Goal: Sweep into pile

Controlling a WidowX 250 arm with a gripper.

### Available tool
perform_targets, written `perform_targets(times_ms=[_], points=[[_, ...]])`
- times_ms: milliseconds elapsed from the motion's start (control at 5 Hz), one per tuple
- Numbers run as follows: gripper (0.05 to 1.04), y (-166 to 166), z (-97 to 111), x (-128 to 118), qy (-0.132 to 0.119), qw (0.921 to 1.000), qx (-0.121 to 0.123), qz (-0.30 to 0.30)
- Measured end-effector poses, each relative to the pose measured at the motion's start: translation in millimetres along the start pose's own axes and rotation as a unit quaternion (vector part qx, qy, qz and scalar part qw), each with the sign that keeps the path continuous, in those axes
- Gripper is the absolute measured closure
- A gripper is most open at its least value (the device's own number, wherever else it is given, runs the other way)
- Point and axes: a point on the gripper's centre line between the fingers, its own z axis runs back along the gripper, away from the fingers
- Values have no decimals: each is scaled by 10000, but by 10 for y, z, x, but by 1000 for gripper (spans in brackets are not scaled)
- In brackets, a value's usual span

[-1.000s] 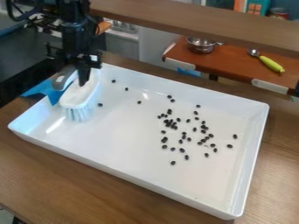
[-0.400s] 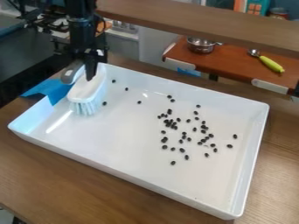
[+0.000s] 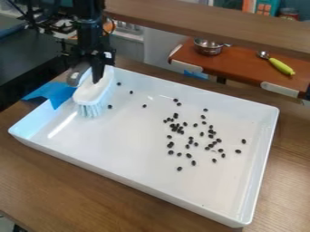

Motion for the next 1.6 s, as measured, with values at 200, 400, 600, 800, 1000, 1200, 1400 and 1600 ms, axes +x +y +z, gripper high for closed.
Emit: perform_targets(times_ms=[200, 400, 600, 800, 1000, 1200, 1400, 1600], points=[[595, -59, -3, -1, 110, 9999, -7, 3], [595, -253, 2, -51, 341, 9994, -1, 25], [595, -525, 25, -129, 589, 9983, -11, -5], [595, -833, 55, -224, 829, 9965, -125, -68], [595, -1086, 51, -298, 935, 9953, -211, -116], [595, -1353, 61, -362, 983, 9947, -285, -125], [595, -1743, 120, -432, 1044, 9934, -418, -220], [595, -2090, 142, -483, 1159, 9917, -508, -221]])
